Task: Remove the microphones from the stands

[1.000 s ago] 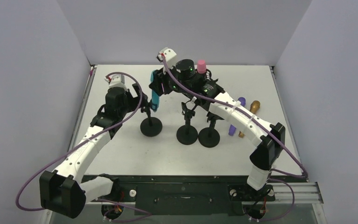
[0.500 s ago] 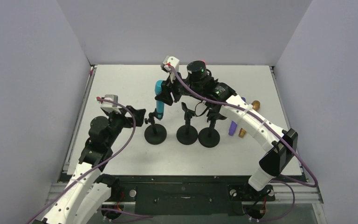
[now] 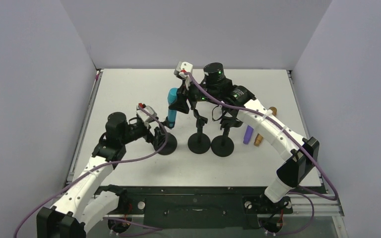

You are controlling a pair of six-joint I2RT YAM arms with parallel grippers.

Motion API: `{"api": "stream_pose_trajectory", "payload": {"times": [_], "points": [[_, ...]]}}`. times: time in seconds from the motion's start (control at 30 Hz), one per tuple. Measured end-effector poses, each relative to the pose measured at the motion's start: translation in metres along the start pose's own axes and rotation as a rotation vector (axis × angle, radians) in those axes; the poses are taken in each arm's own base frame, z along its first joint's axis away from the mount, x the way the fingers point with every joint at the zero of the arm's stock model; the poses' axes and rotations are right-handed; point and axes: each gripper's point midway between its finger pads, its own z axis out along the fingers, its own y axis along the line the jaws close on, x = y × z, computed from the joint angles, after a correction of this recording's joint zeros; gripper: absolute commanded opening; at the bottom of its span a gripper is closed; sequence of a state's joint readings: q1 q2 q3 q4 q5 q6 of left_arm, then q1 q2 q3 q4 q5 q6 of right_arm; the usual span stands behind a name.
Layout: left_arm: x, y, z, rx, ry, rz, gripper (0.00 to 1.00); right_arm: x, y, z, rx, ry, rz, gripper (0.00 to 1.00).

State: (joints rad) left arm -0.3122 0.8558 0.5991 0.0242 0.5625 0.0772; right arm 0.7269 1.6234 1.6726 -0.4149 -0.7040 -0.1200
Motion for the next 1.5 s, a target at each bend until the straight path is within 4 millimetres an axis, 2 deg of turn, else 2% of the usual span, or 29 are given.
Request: {"api": "stream_pose_trajectory", "payload": {"times": [0.17, 0.27, 0.63, 0.8, 0.97, 1.3, 1.43, 1.47, 1.5], "points": [[0.008, -0.002, 0.006, 0.096, 0.088, 0.097, 0.87, 0.0, 0.0, 0.0, -0.009, 0.001, 0.001, 0.0], [0.013, 0.003, 0.003, 0.11, 0.113, 0.124, 0.78, 0.0, -0.001, 0.0, -0.011, 0.002, 0.002, 0.0], [0.051, 0.015, 0.013, 0.144, 0.218, 0.085, 0.62, 0.0, 0.001, -0.003, -0.013, 0.019, -0.001, 0.0], [0.04, 0.017, 0.02, 0.148, 0.166, 0.089, 0.59, 0.0, 0.0, -0.003, -0.013, 0.023, 0.002, 0.0], [0.03, 0.017, 0.027, 0.163, 0.113, 0.097, 0.5, -0.001, -0.003, 0.001, -0.014, 0.024, 0.004, 0.0], [0.049, 0.015, 0.031, 0.197, 0.165, 0.057, 0.47, -0.003, -0.006, 0.006, -0.015, 0.023, 0.007, 0.0], [0.056, 0.014, 0.03, 0.201, 0.189, 0.059, 0.25, -0.003, -0.006, 0.006, -0.015, 0.025, 0.009, 0.0], [0.056, 0.015, 0.03, 0.198, 0.19, 0.064, 0.17, -0.003, -0.005, 0.006, -0.016, 0.026, 0.009, 0.0], [0.056, 0.017, 0.031, 0.194, 0.19, 0.069, 0.14, -0.003, -0.005, 0.006, -0.016, 0.026, 0.009, 0.0]]}}
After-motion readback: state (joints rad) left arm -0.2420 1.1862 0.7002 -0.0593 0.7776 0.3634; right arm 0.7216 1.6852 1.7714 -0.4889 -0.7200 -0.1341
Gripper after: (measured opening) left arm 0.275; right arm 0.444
